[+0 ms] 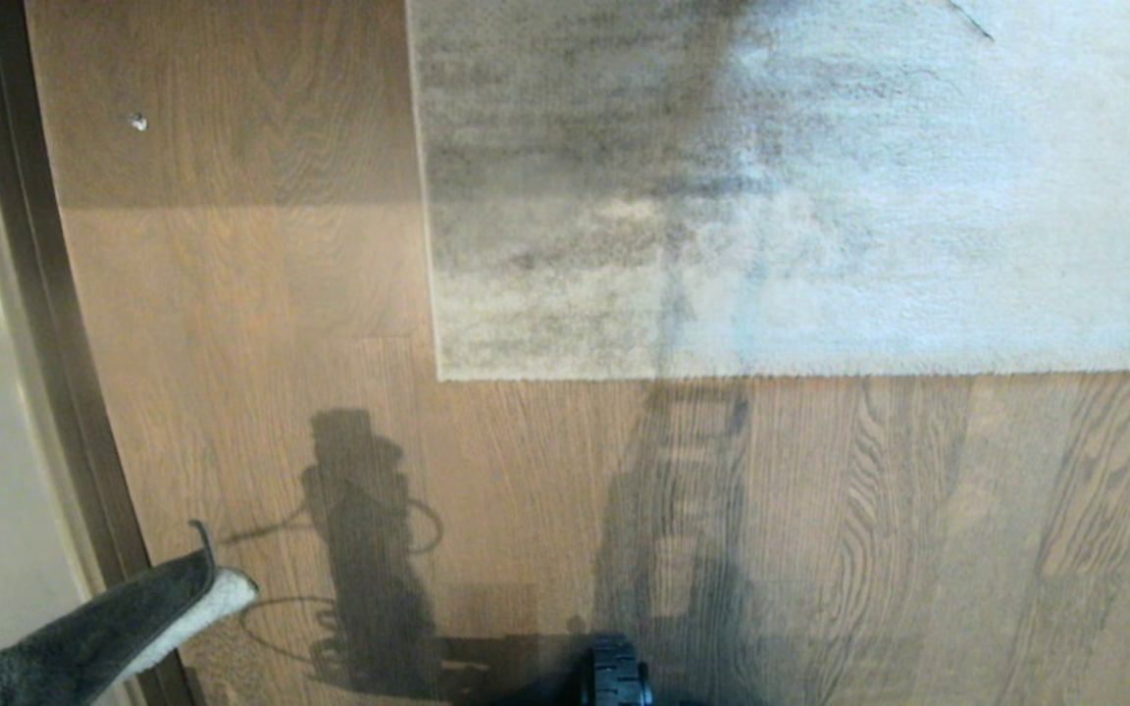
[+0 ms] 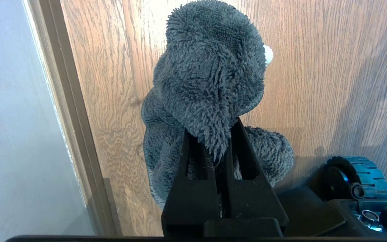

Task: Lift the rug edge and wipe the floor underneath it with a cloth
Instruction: Lift up the carpet

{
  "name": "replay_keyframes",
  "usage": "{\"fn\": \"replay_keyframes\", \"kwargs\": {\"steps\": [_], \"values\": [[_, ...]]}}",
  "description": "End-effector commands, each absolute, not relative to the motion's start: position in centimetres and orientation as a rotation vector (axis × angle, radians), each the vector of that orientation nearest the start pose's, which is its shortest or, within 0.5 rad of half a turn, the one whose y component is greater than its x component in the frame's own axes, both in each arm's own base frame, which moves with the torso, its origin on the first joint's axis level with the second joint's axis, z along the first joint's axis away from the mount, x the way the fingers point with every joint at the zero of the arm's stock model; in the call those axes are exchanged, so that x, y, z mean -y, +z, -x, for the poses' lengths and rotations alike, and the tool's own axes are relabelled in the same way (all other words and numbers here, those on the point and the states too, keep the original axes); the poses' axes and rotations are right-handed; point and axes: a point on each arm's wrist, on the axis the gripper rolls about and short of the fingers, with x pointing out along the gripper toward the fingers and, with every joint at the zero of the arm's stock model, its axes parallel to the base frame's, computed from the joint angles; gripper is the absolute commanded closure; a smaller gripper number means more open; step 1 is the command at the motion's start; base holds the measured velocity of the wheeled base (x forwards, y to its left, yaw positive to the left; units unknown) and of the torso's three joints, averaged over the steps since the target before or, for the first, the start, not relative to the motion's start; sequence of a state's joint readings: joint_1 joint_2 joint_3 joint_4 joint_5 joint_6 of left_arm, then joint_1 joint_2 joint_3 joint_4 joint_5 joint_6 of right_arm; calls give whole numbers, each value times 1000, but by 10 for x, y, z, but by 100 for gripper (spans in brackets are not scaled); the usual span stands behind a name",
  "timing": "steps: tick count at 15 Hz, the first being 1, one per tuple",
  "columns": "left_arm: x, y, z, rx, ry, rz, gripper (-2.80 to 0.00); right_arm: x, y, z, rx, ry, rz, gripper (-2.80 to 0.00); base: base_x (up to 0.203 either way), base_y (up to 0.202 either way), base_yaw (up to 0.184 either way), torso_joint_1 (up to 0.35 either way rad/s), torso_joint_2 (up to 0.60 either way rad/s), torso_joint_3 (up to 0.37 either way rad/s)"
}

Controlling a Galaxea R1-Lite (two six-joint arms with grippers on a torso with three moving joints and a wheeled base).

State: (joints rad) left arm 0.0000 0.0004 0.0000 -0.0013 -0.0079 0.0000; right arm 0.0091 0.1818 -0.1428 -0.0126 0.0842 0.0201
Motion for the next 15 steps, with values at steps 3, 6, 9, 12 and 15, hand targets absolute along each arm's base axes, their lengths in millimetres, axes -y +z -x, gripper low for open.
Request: {"fn": "replay_keyframes", "kwargs": {"steps": [3, 6, 9, 12, 15], "values": [[0, 76, 23, 2, -8, 0, 0, -3, 127, -4, -119, 126, -26, 0, 0, 0, 0, 0, 0, 0], [0, 76, 23, 2, -8, 0, 0, -3, 136, -25, -149, 151, -38, 0, 0, 0, 0, 0, 0, 0], [0, 76, 23, 2, -8, 0, 0, -4, 143, -51, -187, 168, -70, 0, 0, 0, 0, 0, 0, 0], [0, 76, 23, 2, -8, 0, 0, -6, 143, -82, -263, 234, -120, 0, 0, 0, 0, 0, 0, 0], [0, 76, 23, 2, -8, 0, 0, -15, 134, -112, -372, 374, -121, 0, 0, 0, 0, 0, 0, 0]]}}
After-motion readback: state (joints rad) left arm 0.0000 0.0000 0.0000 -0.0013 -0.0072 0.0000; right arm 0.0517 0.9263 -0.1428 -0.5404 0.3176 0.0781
